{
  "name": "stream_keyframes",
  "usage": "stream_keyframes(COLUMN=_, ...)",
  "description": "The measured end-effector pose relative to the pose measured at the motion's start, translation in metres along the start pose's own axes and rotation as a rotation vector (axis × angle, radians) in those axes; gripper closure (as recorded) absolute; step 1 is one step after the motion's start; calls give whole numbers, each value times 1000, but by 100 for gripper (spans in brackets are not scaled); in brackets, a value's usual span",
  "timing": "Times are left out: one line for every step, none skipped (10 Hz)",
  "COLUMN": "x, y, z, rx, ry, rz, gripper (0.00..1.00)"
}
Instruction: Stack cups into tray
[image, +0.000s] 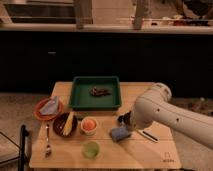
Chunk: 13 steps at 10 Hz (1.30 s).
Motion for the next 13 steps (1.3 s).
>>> stream_keyframes(x=0, y=-1, z=-1, rx=0, ry=0, rz=-11, gripper=100)
stream_keyframes(x=-2, y=1, z=-1, rx=-2, ry=-1, rz=-22, gripper=100)
stream_keyframes(x=-13, y=-1, z=-3, rx=2, ry=-6, rz=-61, gripper=100)
stream_keyframes(x=-28, y=-6, z=-5, rx=8, ry=-13, rz=-110, gripper=100)
stream_keyframes(x=-44, y=-13, z=-7, rx=16, ry=-23, rz=-163, gripper=100)
stream_keyframes(x=-66, y=-24, z=-10, rx=25, ry=-40, rz=-236, gripper=100)
stream_keyframes(x=-81, y=-32, z=-11, rx=32, ry=-55, rz=-290, gripper=100)
stream_keyframes(x=-99, y=-41, z=-13, rx=43, ry=-74, rz=-352, gripper=100)
stream_keyframes(x=-114, y=-51, z=-16, rx=54, ry=-91, rz=-407, gripper=100)
stream_keyframes(x=-128, y=-59, z=-19, rx=64, ry=-107, rz=-457, gripper=100)
stream_keyframes(x=-140, y=-64, z=-23, rx=73, ry=-121, rz=-499, gripper=100)
stream_keyframes(x=-147, y=-65, z=-26, rx=80, ry=-131, rz=-525, gripper=100)
stream_keyframes(x=-156, y=-67, z=-31, rx=90, ry=-142, rz=-555, gripper=100)
